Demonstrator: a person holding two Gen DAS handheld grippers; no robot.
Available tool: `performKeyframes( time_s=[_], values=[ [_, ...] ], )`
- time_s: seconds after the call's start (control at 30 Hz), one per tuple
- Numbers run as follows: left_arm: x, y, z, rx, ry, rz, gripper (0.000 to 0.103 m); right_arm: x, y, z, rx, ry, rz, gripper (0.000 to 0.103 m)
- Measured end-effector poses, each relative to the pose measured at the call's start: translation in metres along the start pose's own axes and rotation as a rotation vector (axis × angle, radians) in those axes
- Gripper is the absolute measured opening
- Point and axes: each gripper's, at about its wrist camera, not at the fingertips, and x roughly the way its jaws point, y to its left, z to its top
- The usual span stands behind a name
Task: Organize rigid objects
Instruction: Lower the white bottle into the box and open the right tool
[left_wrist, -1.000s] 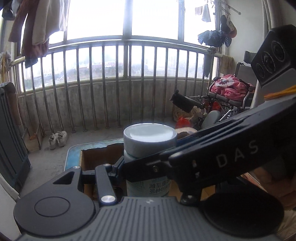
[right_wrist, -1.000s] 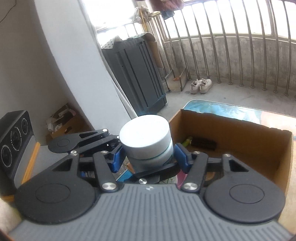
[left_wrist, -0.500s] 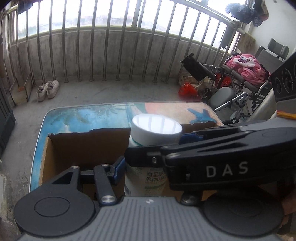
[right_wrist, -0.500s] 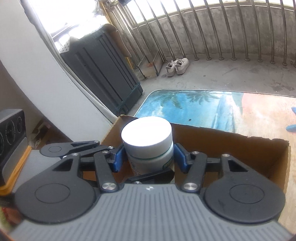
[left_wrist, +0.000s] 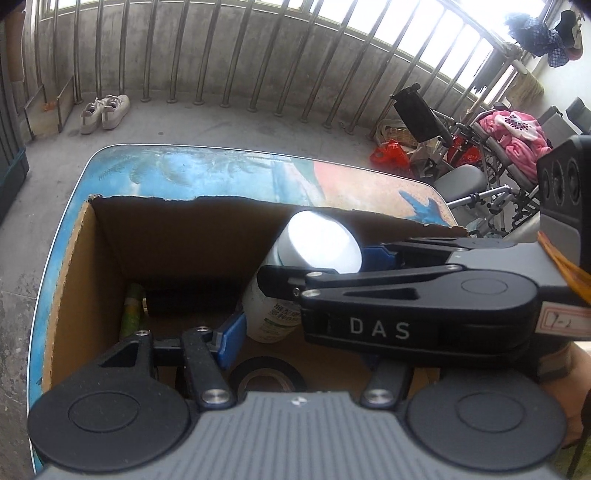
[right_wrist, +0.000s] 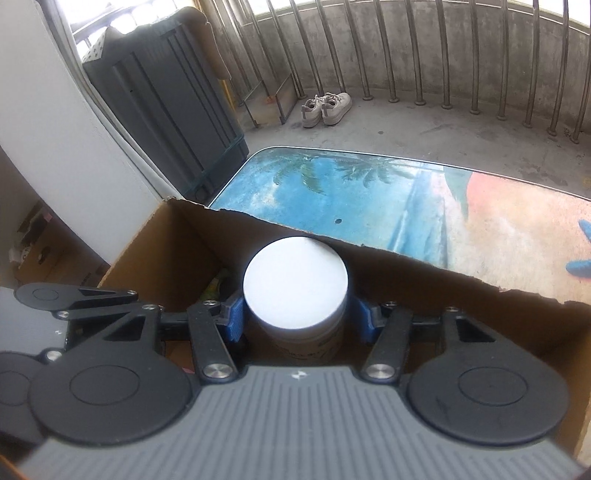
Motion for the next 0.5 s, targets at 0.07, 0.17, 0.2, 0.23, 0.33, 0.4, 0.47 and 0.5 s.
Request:
performKeyframes(
  time_s=[0.07, 0.17, 0.2, 0.23, 0.33, 0.4, 0.47, 0.5],
  values=[
    [-0.004, -0.001, -0.001, 0.000, -0.010, 0.000, 0.071, -0.006, 0.003, 0.001, -0.008, -0.016, -0.003, 0.067],
    [-0.013, -0.005, -0.002, 0.009, -0.025, 0.000, 0.073, -0.021, 0.009, 0.001, -0.026, -0.046, -0.006, 0.076],
    [-0.015, -0.007, -0.002, 0.010, -0.029, -0.001, 0.074, -0.030, 0.011, 0.001, -0.028, -0.055, -0.012, 0.078],
    [-0.019, -0.007, -0.003, 0.013, -0.035, -0.004, 0.075, -0.036, 0.013, 0.001, -0.028, -0.066, -0.013, 0.078],
    [-0.032, -0.012, -0.006, 0.024, -0.058, -0.011, 0.077, -0.058, 0.014, -0.001, -0.010, -0.105, 0.004, 0.079],
    [-0.042, -0.016, -0.010, 0.033, -0.071, -0.017, 0.078, -0.079, 0.014, -0.006, 0.012, -0.141, 0.018, 0.079],
    [-0.054, -0.019, -0.014, 0.044, -0.082, -0.023, 0.082, -0.103, 0.014, -0.014, 0.040, -0.176, 0.037, 0.079],
    [-0.061, -0.021, -0.018, 0.053, -0.091, -0.029, 0.084, -0.114, 0.014, -0.020, 0.051, -0.192, 0.044, 0.079]
  ],
)
